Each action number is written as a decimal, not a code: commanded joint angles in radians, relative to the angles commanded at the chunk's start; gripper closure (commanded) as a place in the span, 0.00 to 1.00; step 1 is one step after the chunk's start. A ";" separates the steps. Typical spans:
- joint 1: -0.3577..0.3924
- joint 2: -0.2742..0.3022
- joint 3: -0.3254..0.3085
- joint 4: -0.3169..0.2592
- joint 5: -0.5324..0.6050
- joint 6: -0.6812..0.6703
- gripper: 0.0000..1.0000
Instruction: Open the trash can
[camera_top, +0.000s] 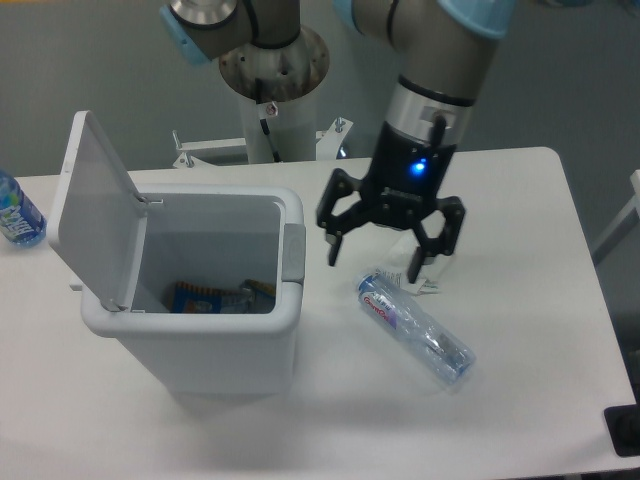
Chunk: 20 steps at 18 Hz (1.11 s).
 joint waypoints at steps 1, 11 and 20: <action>0.026 -0.023 0.003 0.018 0.002 0.012 0.00; 0.143 -0.150 0.058 0.033 0.211 0.249 0.00; 0.174 -0.224 0.061 0.025 0.357 0.497 0.00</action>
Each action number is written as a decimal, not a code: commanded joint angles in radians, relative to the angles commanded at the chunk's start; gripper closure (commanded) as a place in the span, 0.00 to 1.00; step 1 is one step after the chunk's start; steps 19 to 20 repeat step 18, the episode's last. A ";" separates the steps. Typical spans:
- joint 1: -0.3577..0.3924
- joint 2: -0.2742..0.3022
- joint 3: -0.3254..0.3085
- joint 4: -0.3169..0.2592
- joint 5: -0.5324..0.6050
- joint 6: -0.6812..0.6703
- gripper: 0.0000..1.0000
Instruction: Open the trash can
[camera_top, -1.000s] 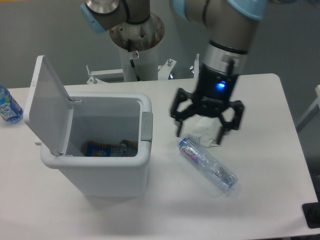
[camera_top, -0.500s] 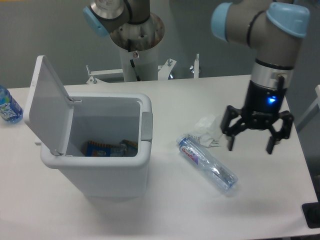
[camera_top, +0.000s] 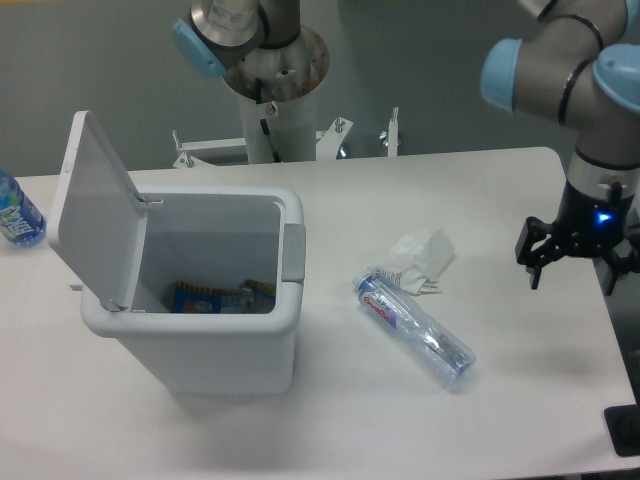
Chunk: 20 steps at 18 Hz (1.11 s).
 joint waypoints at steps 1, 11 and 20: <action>-0.002 0.000 -0.002 -0.002 0.015 0.006 0.00; -0.031 -0.003 0.005 -0.032 0.180 0.181 0.00; -0.048 -0.008 -0.008 -0.025 0.246 0.209 0.00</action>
